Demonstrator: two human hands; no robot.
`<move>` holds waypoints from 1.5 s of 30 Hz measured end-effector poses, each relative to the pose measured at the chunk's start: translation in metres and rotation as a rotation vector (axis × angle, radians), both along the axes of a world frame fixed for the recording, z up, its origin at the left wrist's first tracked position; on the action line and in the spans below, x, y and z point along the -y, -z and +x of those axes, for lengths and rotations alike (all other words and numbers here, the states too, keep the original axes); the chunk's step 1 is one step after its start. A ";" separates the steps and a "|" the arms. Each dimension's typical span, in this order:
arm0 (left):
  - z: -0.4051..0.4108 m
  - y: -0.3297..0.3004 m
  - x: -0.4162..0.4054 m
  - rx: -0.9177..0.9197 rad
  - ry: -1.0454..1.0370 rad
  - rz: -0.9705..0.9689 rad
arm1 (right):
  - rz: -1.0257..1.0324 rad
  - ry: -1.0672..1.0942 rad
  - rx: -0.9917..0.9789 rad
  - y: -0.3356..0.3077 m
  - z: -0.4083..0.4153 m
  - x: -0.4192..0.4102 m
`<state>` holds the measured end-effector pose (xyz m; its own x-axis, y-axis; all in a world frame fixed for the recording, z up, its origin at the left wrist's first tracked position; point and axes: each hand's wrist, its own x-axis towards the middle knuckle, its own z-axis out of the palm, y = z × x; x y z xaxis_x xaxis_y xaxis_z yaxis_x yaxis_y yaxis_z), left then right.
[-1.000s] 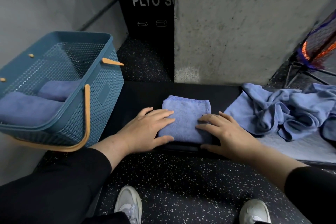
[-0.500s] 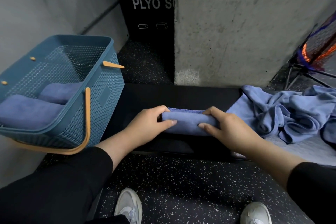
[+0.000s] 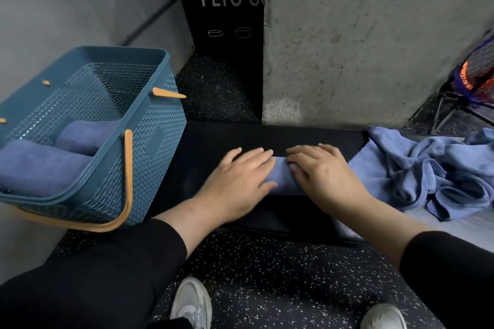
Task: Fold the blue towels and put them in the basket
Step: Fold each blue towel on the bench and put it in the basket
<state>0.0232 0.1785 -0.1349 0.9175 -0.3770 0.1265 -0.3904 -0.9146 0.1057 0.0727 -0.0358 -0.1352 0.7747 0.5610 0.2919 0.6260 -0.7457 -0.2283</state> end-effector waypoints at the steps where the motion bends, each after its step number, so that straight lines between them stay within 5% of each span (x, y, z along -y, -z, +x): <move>1: -0.003 0.003 0.001 -0.099 -0.019 0.054 | -0.061 -0.028 -0.076 0.003 -0.003 0.000; 4: -0.007 0.009 -0.006 -0.222 -0.044 0.087 | -0.240 -0.075 -0.315 0.012 -0.006 0.004; 7: -0.005 0.011 -0.012 -0.323 -0.118 -0.027 | -0.208 -0.040 -0.427 0.009 -0.003 0.001; 16: 0.001 -0.012 -0.013 -0.407 -0.257 -0.310 | -0.281 0.014 -0.509 -0.023 0.021 -0.009; 24: 0.002 -0.017 -0.010 -0.523 -0.307 -0.535 | -0.144 0.016 -0.622 -0.034 0.017 -0.011; 33: 0.000 -0.016 -0.008 -0.371 -0.504 -0.582 | -0.251 0.100 -0.699 -0.044 0.012 -0.021; 36: -0.009 -0.022 0.005 -0.254 -0.824 -0.997 | -0.085 0.140 -0.662 -0.043 0.009 -0.023; 38: -0.019 -0.029 0.021 -0.348 -0.949 -1.302 | 0.109 0.173 -0.663 -0.048 0.008 -0.022; 42: -0.021 -0.048 0.038 -0.571 -0.790 -1.767 | 0.374 0.100 -0.773 -0.076 -0.002 -0.025; 45: -0.011 -0.078 0.030 -0.456 -0.676 -1.840 | 0.476 0.040 -0.885 -0.096 -0.015 -0.033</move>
